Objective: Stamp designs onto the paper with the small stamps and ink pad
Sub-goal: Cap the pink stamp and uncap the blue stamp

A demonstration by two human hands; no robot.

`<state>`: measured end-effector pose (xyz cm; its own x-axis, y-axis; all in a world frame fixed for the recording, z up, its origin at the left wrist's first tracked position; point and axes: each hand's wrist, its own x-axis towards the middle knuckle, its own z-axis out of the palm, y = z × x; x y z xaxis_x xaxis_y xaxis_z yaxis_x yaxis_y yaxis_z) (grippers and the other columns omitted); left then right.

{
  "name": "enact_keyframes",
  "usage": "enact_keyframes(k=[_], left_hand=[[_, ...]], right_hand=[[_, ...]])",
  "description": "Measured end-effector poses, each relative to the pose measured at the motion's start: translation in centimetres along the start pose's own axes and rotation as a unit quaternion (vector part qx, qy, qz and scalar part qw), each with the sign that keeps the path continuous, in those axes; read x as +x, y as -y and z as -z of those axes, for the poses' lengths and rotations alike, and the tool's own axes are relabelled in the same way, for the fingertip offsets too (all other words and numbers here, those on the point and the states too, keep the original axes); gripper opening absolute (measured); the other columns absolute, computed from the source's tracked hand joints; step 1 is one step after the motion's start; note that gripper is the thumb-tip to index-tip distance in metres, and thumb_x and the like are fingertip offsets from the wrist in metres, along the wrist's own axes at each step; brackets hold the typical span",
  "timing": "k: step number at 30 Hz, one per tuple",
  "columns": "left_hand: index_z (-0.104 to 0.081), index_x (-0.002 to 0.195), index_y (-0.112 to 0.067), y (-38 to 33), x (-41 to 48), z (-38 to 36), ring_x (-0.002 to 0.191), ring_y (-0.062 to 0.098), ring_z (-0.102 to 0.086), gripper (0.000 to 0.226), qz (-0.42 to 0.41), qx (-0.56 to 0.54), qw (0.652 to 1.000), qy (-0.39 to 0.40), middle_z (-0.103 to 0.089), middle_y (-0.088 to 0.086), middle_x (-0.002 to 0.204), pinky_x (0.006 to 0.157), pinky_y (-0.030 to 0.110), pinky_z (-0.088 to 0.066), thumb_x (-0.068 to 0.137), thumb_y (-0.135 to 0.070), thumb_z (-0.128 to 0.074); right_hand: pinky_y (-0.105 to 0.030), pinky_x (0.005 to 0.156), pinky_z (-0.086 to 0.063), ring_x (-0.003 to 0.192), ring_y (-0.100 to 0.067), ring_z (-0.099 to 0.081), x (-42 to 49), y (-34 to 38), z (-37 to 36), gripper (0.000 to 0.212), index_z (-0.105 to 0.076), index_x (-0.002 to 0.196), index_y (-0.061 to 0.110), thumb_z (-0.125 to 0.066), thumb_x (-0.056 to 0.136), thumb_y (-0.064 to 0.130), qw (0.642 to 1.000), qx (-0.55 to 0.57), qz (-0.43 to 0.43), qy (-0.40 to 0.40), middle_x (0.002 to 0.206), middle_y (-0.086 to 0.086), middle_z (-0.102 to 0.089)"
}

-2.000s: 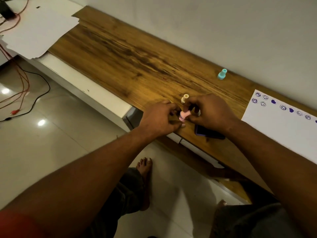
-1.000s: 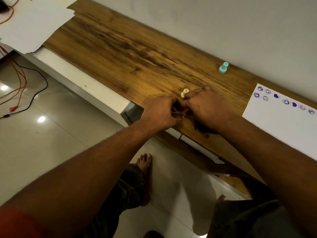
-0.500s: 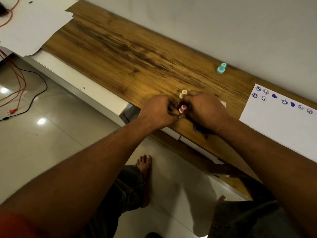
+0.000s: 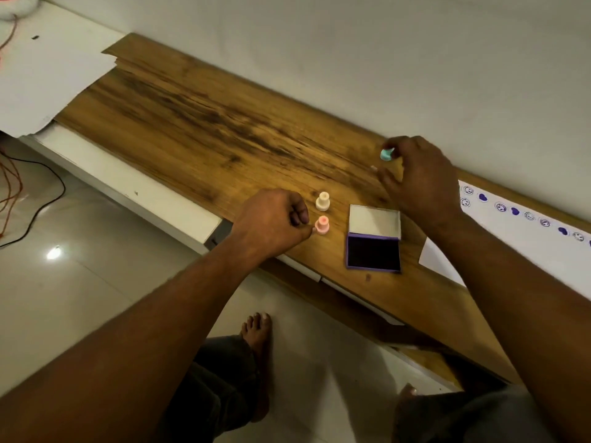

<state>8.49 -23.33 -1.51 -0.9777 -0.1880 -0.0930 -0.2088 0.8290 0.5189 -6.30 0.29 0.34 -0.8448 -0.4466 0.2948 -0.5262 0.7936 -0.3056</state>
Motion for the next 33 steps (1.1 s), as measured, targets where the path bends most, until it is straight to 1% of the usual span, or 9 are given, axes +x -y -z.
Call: enact_keyframes(k=[3,7,11,15,20,22,25,29,33], left_hand=[[-0.068,0.082,-0.037,-0.6,0.2,0.1,0.068,-0.003,-0.060,0.020,-0.005,-0.021,1.000,-0.020,-0.068,-0.017,0.080,0.055,0.018,-0.038,0.081,-0.049,-0.084],[-0.069,0.083,-0.036,-1.2,0.3,-0.2,0.067,-0.002,-0.059,0.024,-0.011,-0.019,0.999,-0.044,-0.067,-0.018,0.079,0.055,0.023,-0.043,0.080,-0.056,-0.081],[-0.066,0.079,-0.039,-1.1,0.3,-0.3,0.061,-0.004,-0.056,0.026,-0.014,-0.017,0.998,-0.057,-0.065,-0.019,0.077,0.053,0.022,-0.040,0.079,-0.060,-0.081],[-0.067,0.081,-0.038,-1.2,0.3,-0.2,0.057,-0.004,-0.054,0.025,-0.012,-0.015,0.998,-0.059,-0.066,-0.019,0.078,0.052,0.022,-0.038,0.079,-0.059,-0.081],[-0.068,0.091,-0.039,-3.1,0.2,-0.2,0.058,-0.006,-0.052,0.022,-0.063,-0.021,0.994,-0.087,-0.066,-0.018,0.080,0.051,0.022,-0.034,0.085,-0.058,-0.077],[-0.066,0.107,-0.037,-4.6,0.2,-0.4,0.063,-0.006,-0.055,0.036,-0.092,-0.017,0.990,-0.107,-0.064,-0.018,0.083,0.053,0.023,-0.041,0.087,-0.067,-0.069],[-0.055,0.130,-0.037,-7.4,0.1,-0.6,0.065,-0.003,-0.054,0.060,-0.120,0.009,0.985,-0.126,-0.062,-0.018,0.084,0.055,0.023,-0.043,0.088,-0.079,-0.055],[-0.056,0.128,-0.029,-9.8,-0.3,-1.1,0.062,0.003,-0.054,0.052,-0.173,0.066,0.973,-0.134,-0.068,-0.014,0.085,0.050,0.021,-0.030,0.099,-0.071,-0.046],[-0.056,0.121,-0.026,-11.0,-0.7,-1.6,0.064,0.010,-0.060,0.049,-0.222,0.119,0.960,-0.124,-0.068,-0.009,0.082,0.052,0.028,-0.042,0.103,-0.068,-0.038]], right_hand=[[-0.054,0.101,-0.047,0.132,-0.040,-0.050,1.7,-2.3,-1.1,0.067,-0.037,0.156,0.023,-0.066,0.097,0.032,0.994,-0.067,-0.053,0.071,0.158,-0.013,-0.039],[-0.057,0.103,-0.045,0.136,-0.042,-0.046,2.5,-2.6,-3.1,0.067,-0.029,0.160,0.028,-0.059,0.100,0.028,0.989,-0.081,-0.036,0.116,0.166,-0.009,-0.028],[-0.052,0.099,-0.050,0.126,-0.042,-0.053,2.9,-2.7,-4.3,0.063,-0.041,0.154,0.023,-0.063,0.095,0.015,0.992,-0.052,-0.035,0.110,0.153,-0.014,-0.046],[-0.045,0.093,-0.052,0.116,-0.038,-0.060,2.8,-3.0,-4.2,0.064,-0.058,0.139,0.020,-0.081,0.080,0.009,0.992,-0.033,-0.044,0.113,0.136,-0.014,-0.059],[-0.033,0.076,-0.046,0.095,-0.030,-0.066,2.1,-2.1,-1.6,0.027,-0.072,0.115,0.016,-0.070,0.095,0.034,0.992,0.020,-0.070,0.099,0.106,-0.010,-0.074],[-0.033,0.072,-0.049,0.082,-0.020,-0.067,0.9,-1.1,0.4,0.028,-0.075,0.102,0.019,-0.065,0.097,0.045,0.987,0.106,-0.082,0.085,0.089,0.000,-0.075],[-0.029,0.063,-0.048,0.063,-0.005,-0.063,-1.7,1.0,3.4,0.034,-0.070,0.080,0.030,-0.056,0.101,0.052,0.952,0.267,-0.070,0.131,0.068,0.014,-0.070],[-0.039,0.064,-0.049,0.066,-0.020,-0.063,-4.6,1.6,5.8,0.042,-0.070,0.080,0.024,-0.051,0.104,0.053,0.934,0.319,-0.047,0.151,0.070,0.002,-0.068],[-0.035,0.060,-0.044,0.060,-0.013,-0.058,-5.9,0.2,6.6,0.047,-0.069,0.079,0.020,-0.046,0.105,0.053,0.945,0.289,-0.042,0.145,0.068,-0.001,-0.065]])
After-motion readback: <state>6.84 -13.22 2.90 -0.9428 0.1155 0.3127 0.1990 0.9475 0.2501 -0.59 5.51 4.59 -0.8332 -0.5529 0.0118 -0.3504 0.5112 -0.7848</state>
